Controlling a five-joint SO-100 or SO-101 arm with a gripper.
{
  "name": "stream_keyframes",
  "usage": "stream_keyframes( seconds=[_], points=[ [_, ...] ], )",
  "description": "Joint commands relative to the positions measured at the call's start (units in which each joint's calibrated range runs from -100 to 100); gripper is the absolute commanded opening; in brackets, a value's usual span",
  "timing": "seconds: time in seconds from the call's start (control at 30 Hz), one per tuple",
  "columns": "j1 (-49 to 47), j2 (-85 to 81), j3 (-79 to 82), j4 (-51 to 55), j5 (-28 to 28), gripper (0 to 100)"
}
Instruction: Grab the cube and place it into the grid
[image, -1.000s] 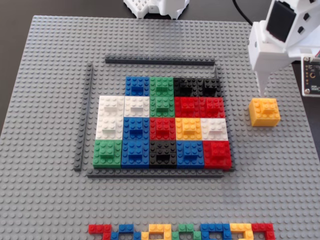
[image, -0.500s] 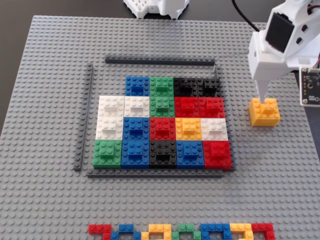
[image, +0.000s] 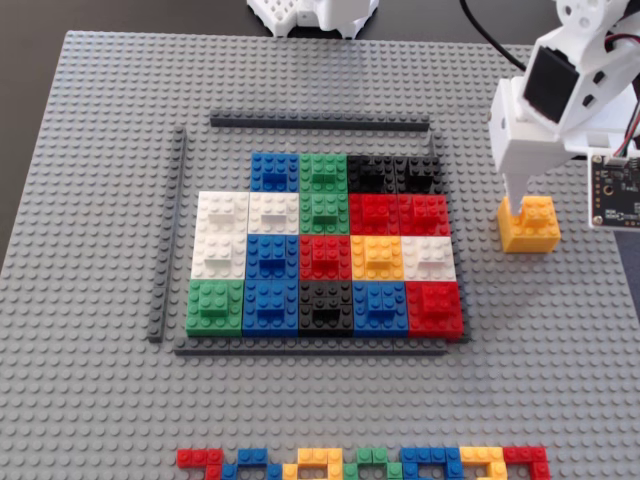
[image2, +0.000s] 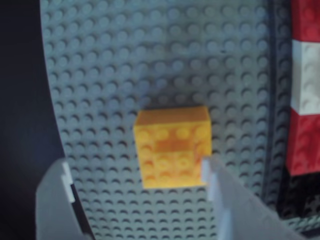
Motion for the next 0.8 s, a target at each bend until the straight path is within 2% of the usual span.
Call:
stream_keyframes(
  seconds=[0.0, 0.17, 0.3, 0.77],
  points=[
    [0.0, -1.3, -0.9, -0.3, -0.1, 33],
    [0.0, -1.3, -0.8, -0.3, -0.1, 29],
    [0.0, -1.3, -0.7, -0.4, -0.2, 18],
    [0.2, -1.9, -1.2, -0.1, -0.3, 14]
  ],
)
